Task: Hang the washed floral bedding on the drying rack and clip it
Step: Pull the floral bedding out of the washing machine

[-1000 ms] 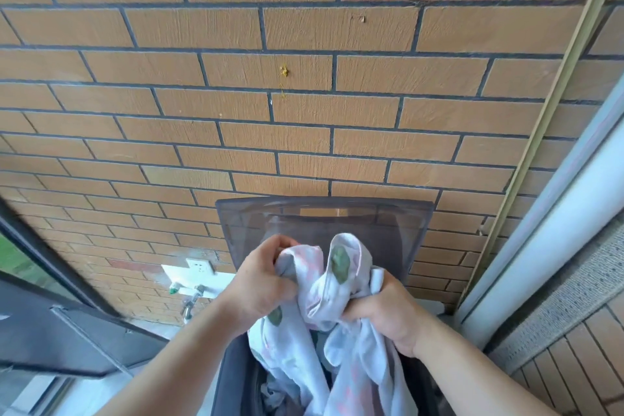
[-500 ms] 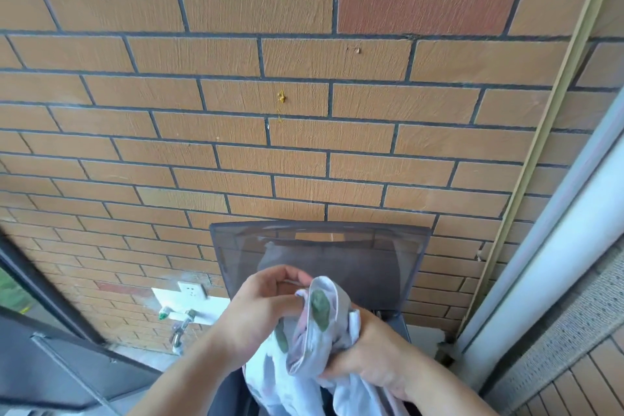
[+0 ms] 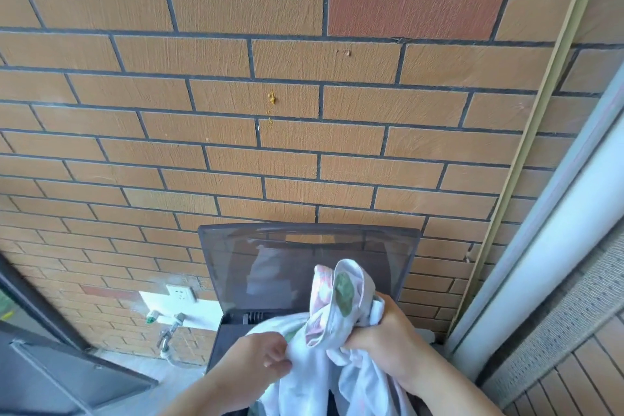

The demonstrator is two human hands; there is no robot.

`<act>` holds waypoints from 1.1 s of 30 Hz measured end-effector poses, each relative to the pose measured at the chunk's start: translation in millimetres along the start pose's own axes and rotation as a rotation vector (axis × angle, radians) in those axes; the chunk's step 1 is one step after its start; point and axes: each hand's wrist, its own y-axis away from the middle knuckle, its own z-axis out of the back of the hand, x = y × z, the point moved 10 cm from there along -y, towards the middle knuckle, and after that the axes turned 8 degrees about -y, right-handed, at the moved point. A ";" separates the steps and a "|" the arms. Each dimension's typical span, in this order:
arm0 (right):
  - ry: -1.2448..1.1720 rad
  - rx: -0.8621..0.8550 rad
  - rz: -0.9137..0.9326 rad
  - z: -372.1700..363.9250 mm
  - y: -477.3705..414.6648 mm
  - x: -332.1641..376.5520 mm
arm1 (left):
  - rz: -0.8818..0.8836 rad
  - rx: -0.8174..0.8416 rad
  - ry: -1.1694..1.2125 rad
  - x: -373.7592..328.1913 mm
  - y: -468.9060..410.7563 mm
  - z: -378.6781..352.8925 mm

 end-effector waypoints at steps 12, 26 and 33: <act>0.022 -0.114 0.014 31.0 0.3 1.8 | -0.144 -0.361 0.051 -50.2 7.2 45.5; -0.015 -0.232 0.017 33.5 13.1 -5.2 | 0.044 -0.139 0.144 -25.8 16.7 -15.9; 0.003 -0.223 0.013 33.6 16.7 -6.8 | 0.071 -0.099 0.193 -28.1 13.5 -17.0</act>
